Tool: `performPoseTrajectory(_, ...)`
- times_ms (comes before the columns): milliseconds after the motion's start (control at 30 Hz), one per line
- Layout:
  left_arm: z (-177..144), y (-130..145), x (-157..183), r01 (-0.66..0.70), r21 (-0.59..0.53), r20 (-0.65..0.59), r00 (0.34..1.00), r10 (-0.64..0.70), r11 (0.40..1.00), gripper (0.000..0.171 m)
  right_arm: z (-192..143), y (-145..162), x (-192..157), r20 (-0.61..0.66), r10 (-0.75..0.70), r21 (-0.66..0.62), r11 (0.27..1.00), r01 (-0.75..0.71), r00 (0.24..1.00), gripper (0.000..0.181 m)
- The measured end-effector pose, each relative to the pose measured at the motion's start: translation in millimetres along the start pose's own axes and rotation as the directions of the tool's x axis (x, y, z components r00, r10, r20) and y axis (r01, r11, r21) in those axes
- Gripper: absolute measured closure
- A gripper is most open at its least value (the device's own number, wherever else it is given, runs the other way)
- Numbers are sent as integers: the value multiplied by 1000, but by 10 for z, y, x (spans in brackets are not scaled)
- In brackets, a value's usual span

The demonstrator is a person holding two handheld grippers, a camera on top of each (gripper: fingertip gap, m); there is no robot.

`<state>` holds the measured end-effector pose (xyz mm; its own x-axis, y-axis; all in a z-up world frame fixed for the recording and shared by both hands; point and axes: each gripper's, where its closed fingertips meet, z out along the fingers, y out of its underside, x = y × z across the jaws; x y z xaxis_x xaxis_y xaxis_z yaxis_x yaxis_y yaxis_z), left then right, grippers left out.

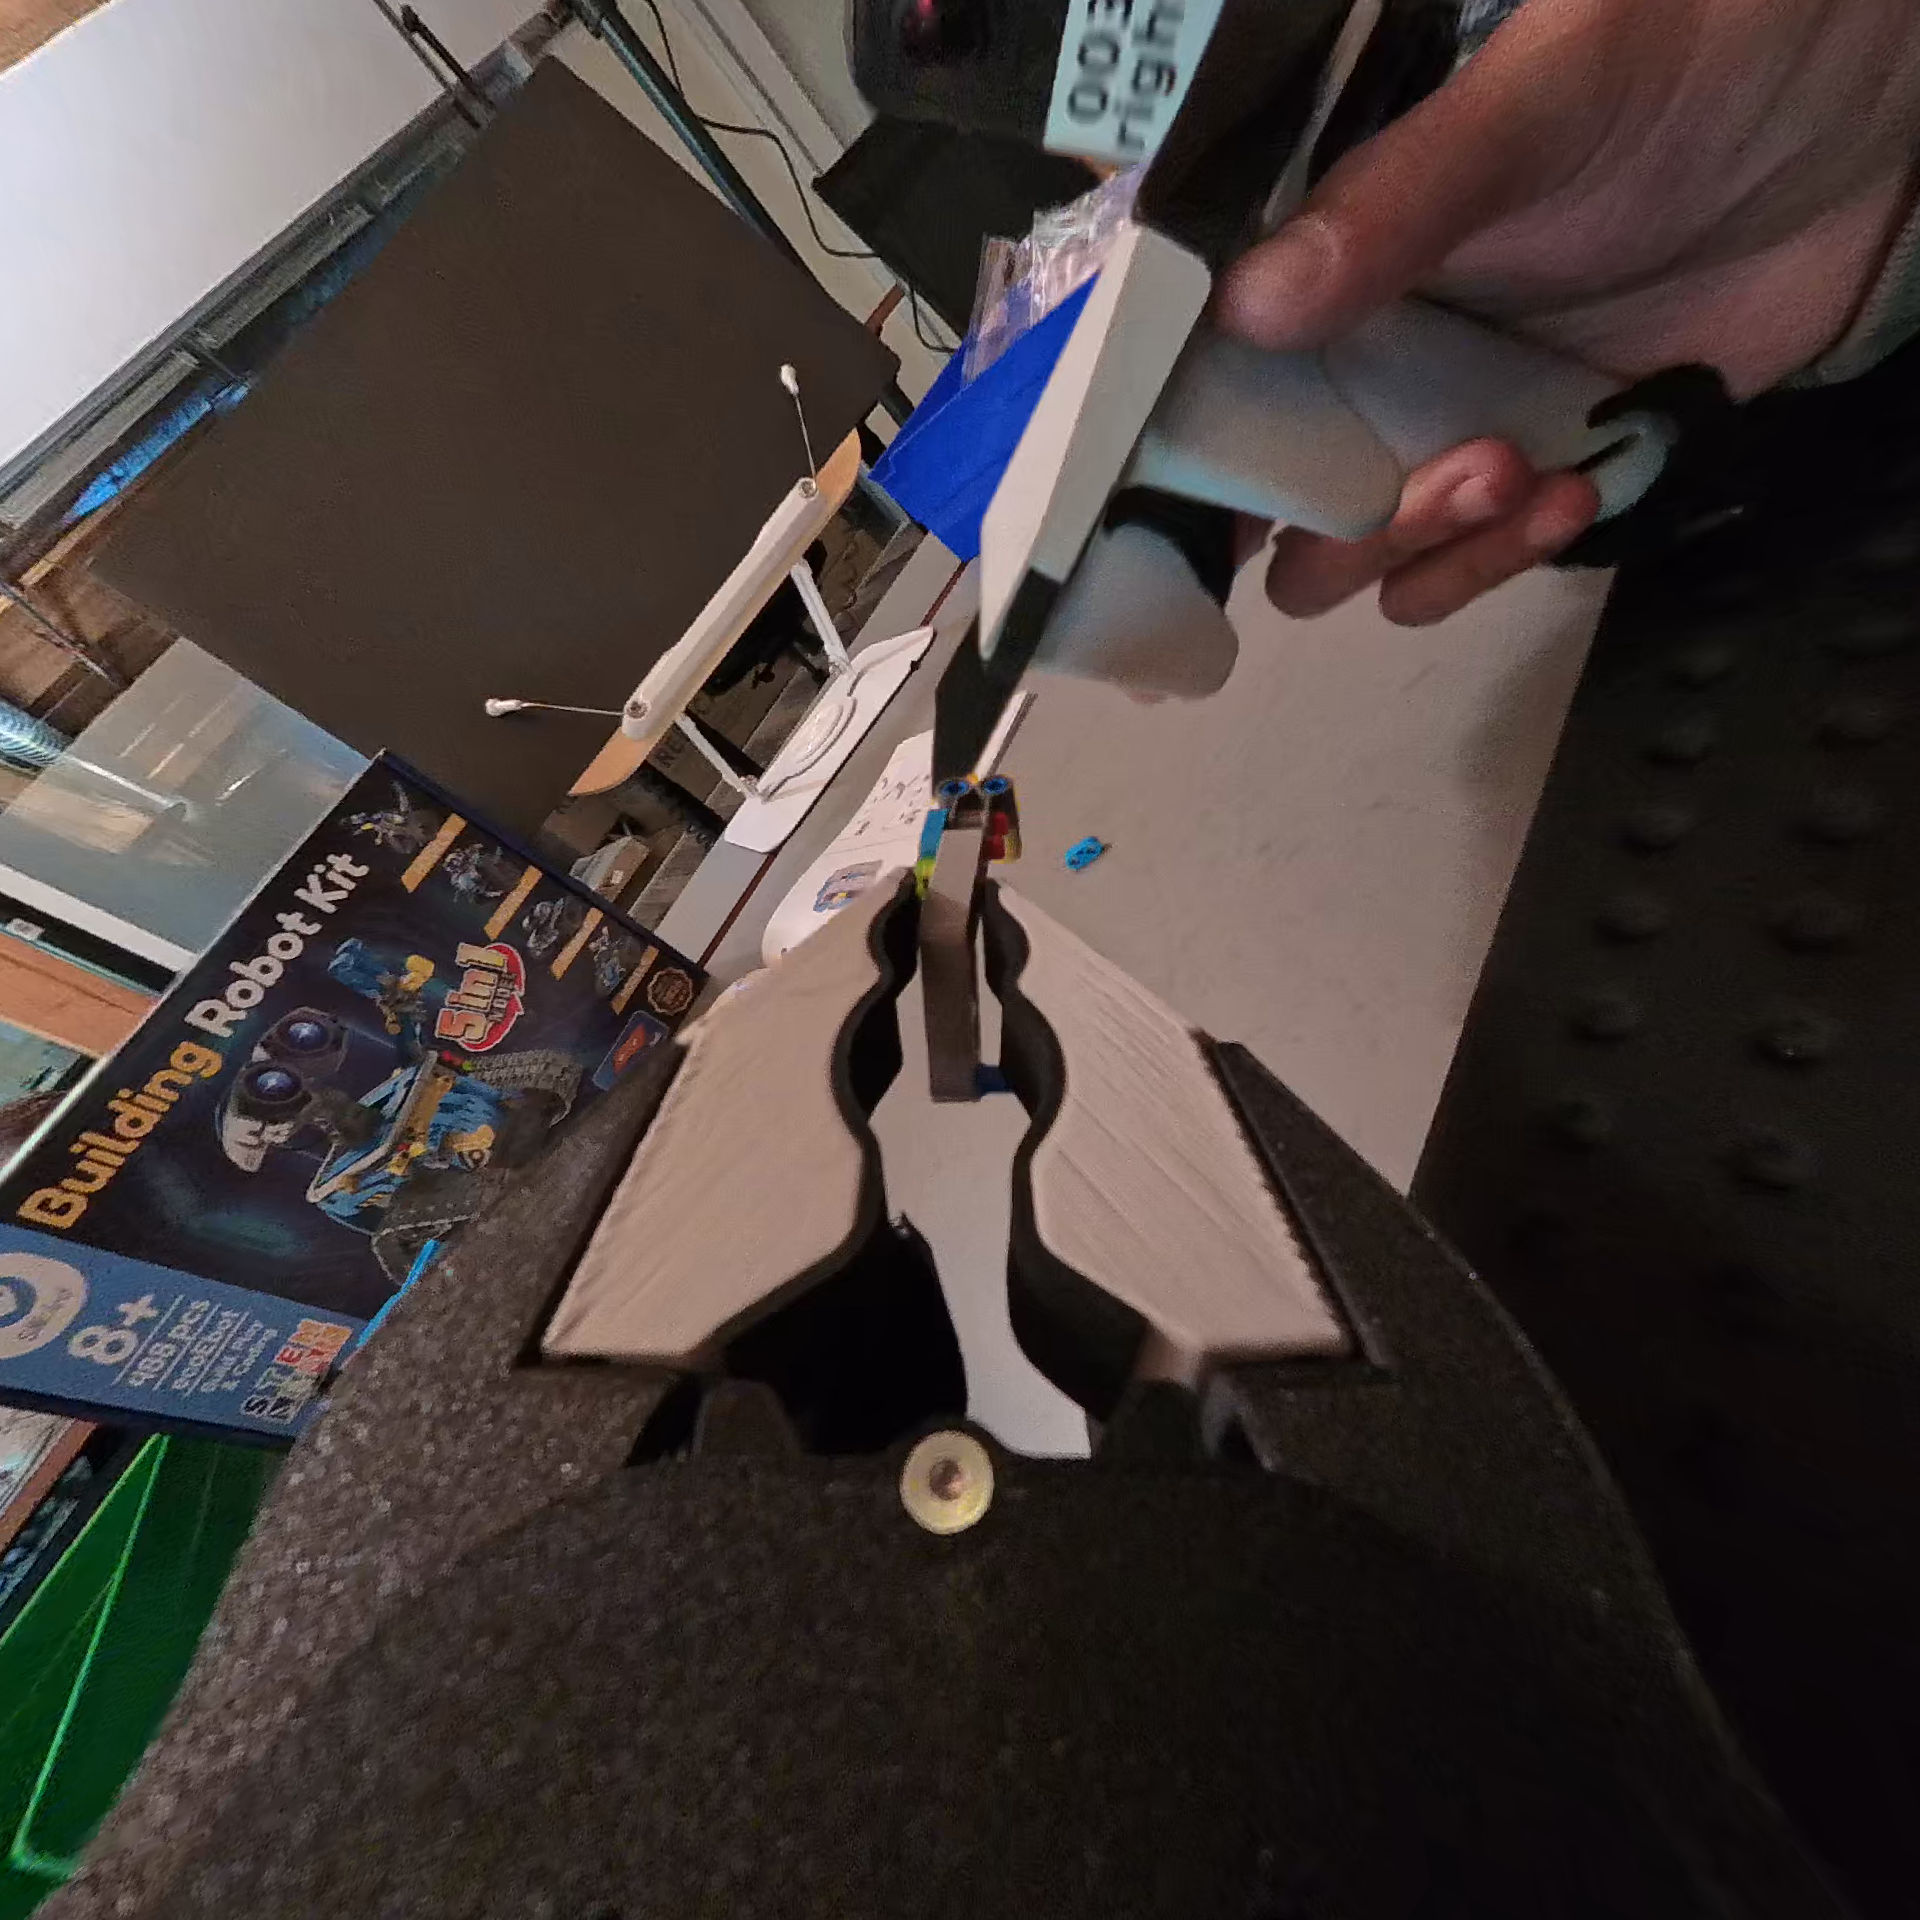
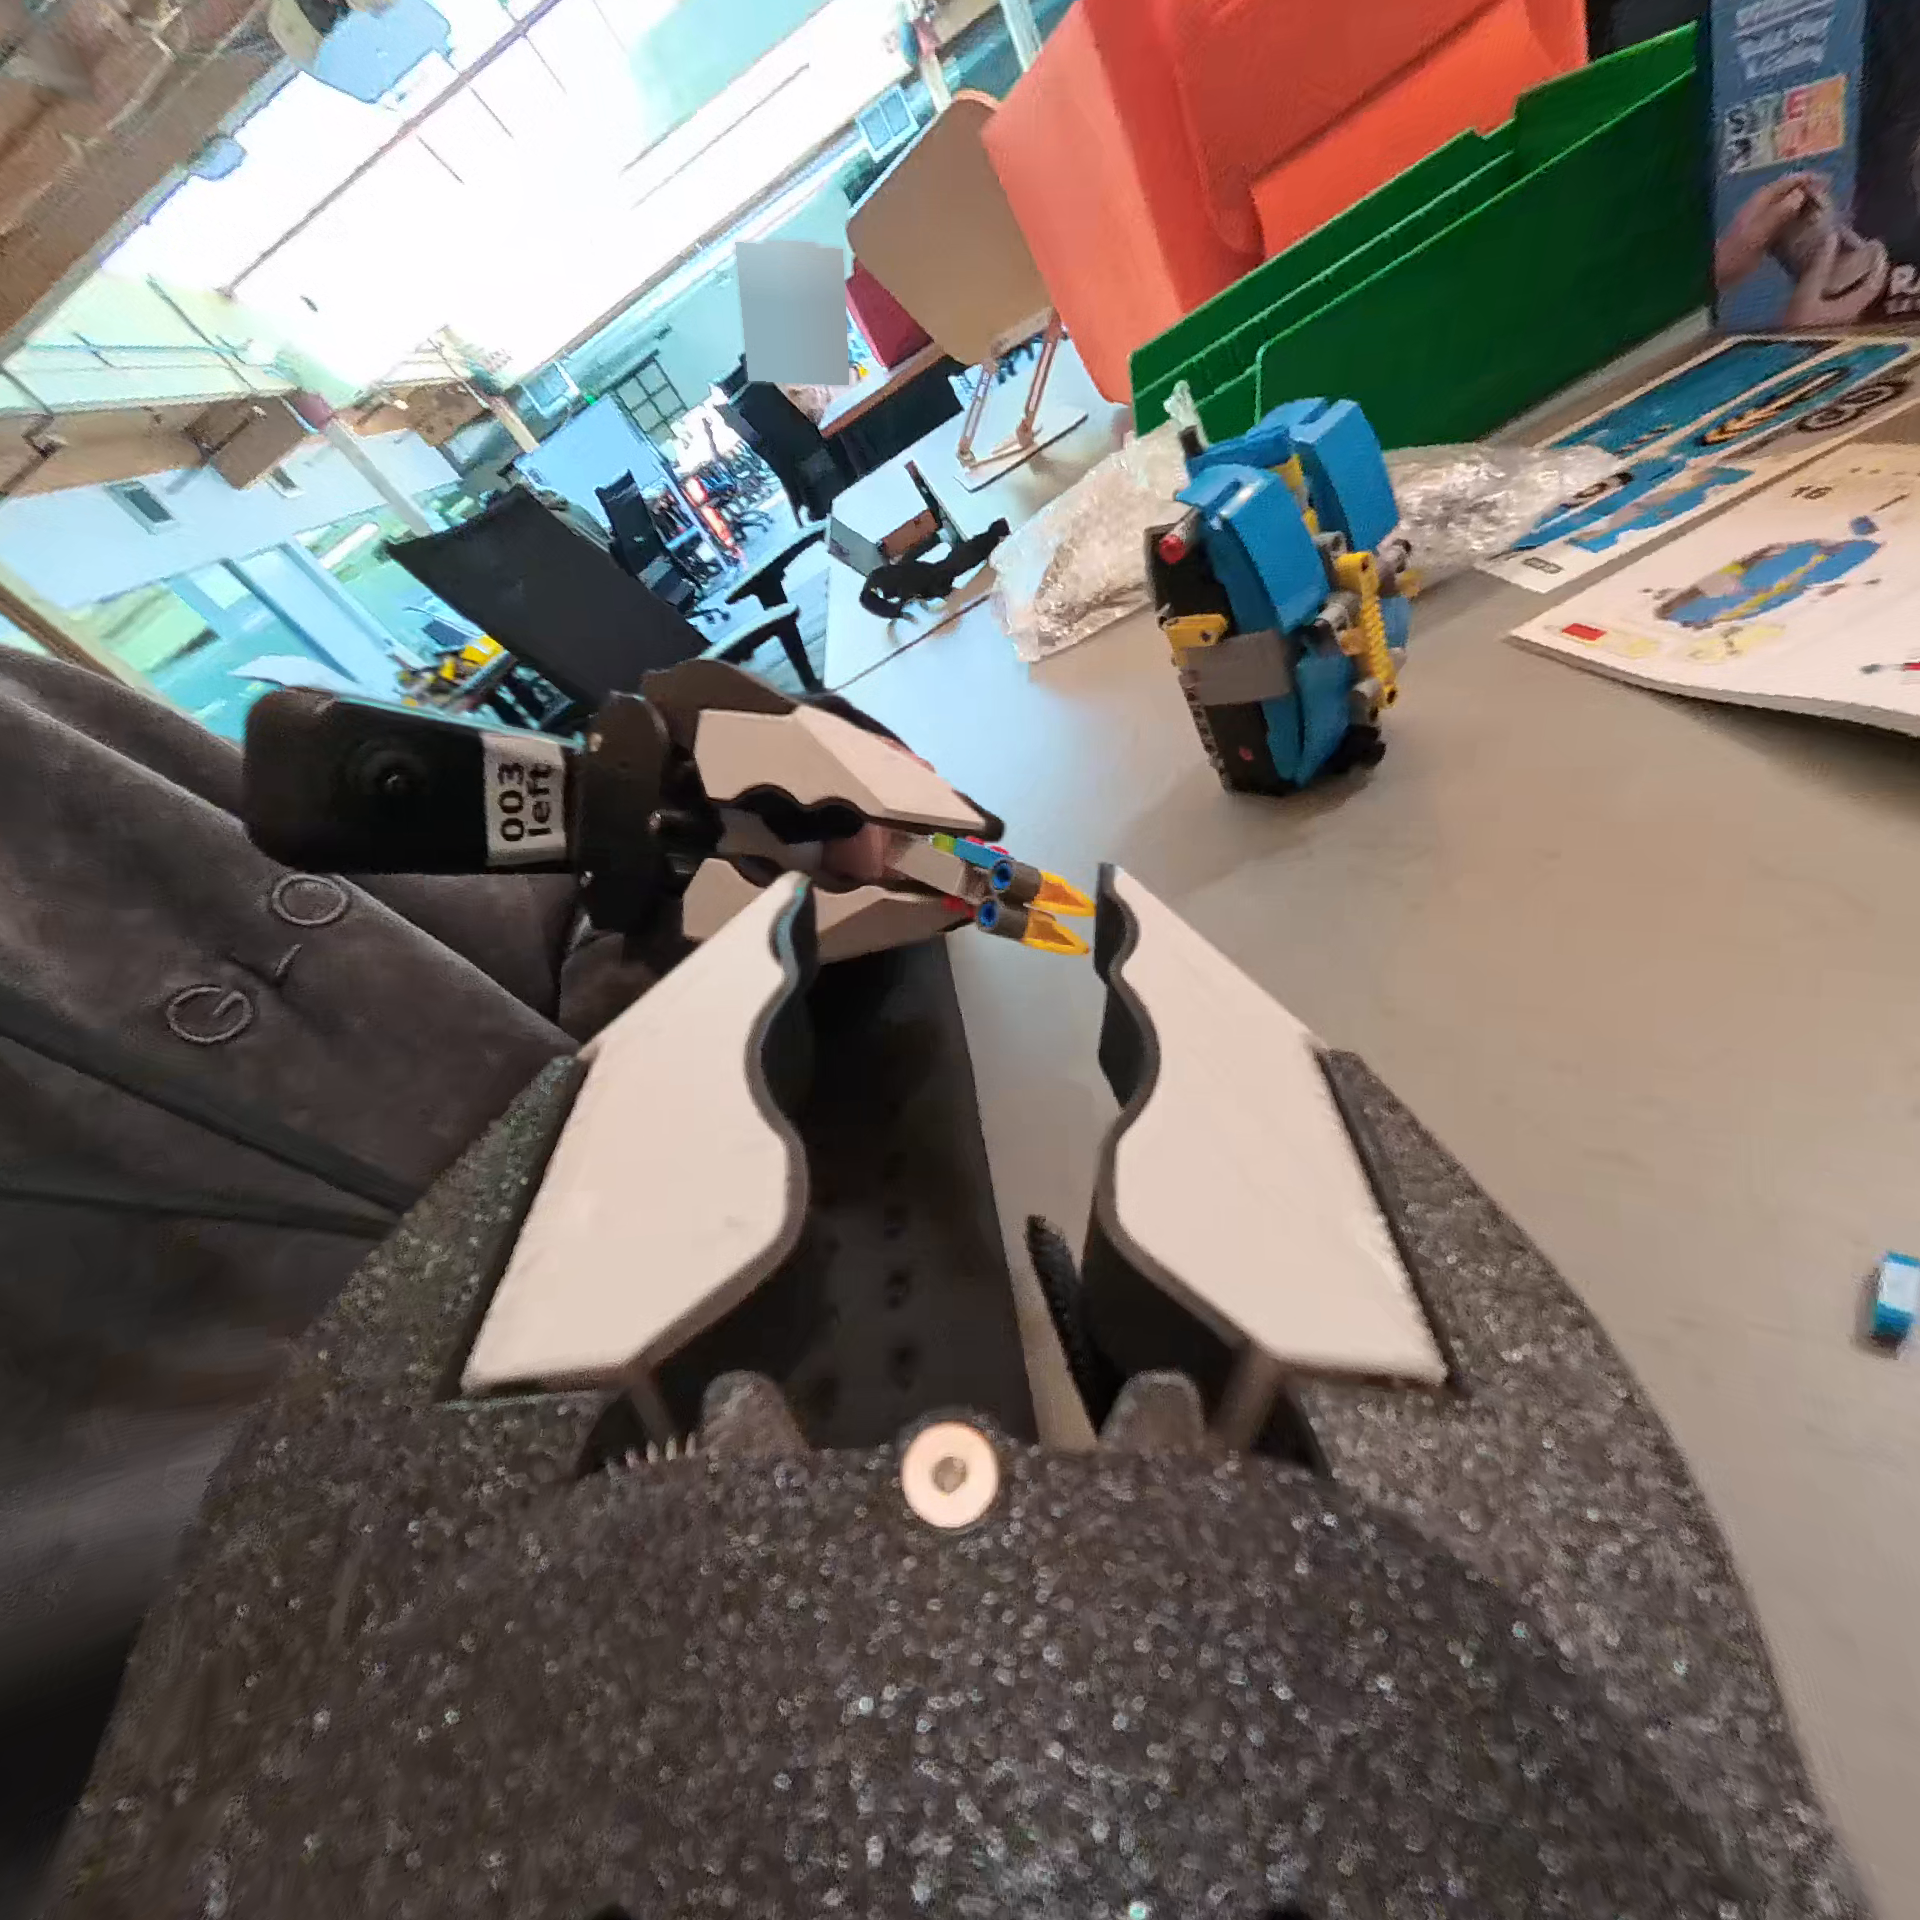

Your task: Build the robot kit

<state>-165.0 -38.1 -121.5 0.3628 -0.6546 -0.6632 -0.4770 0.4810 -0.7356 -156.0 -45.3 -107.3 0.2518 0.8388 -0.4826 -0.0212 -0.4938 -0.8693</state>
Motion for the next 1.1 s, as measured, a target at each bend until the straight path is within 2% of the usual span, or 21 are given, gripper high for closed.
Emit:
performPoseTrajectory(100,-24,-30,-43,32,19,10,999,-32,999,161,46,15,64,-2,82,-9,997,-82,997,128)
performPoseTrajectory(167,-54,-71,-79,41,42,26,999,-42,998,161,26,-16,163,14,199,33,979,-199,980,122)
performPoseTrajectory(200,-68,-93,-86,41,53,32,999,-42,998,161,6,-26,199,46,276,48,959,-278,960,119)
performPoseTrajectory(300,-67,-119,-63,17,57,36,999,-19,998,161,19,-54,-2,275,455,-7,882,-471,847,120)
performPoseTrajectory(367,-64,-154,-45,23,70,31,999,-25,997,161,65,-50,-74,306,445,-14,886,-463,842,133)
performPoseTrajectory(467,-42,-147,-30,64,61,16,998,-66,996,161,86,-67,-75,254,360,1,928,-372,898,165)
performPoseTrajectory(533,-13,-140,29,173,49,-54,984,-171,984,160,75,-59,-61,207,300,-23,953,-302,931,166)
performPoseTrajectory(600,17,-121,132,317,11,-179,934,-311,948,154,39,-32,-9,147,226,-89,973,-215,963,166)
performPoseTrajectory(633,20,-111,188,393,-19,-257,887,-384,919,152,11,-15,25,112,162,-130,981,-147,980,166)
performPoseTrajectory(700,-10,-154,200,558,-55,-395,749,-531,828,150,-46,-6,50,72,1,-213,977,15,997,166)
performPoseTrajectory(767,-40,-202,149,668,-107,-510,600,-617,737,148,-80,-19,-17,99,-121,-287,947,145,988,165)
performPoseTrajectory(800,-47,-221,129,690,-136,-552,543,-633,711,146,-79,-46,-17,93,-179,-309,930,200,979,165)
performPoseTrajectory(833,-46,-234,112,688,-146,-578,524,-626,711,145,-73,-64,-5,86,-242,-336,906,257,966,165)
performPoseTrajectory(867,-32,-228,109,652,-140,-587,551,-593,745,145,-69,-56,-19,101,-299,-369,875,315,949,166)
performPoseTrajectory(967,60,-194,79,459,-48,-535,739,-411,887,146,-40,-85,-9,124,-421,-414,801,432,898,165)
performPoseTrajectory(1033,124,-220,77,379,-16,-520,787,-331,925,148,-17,-79,41,131,-433,-446,778,443,892,165)
performPoseTrajectory(1100,236,-167,30,344,-26,-485,817,-312,939,154,-14,-73,124,129,-428,-469,769,435,895,165)
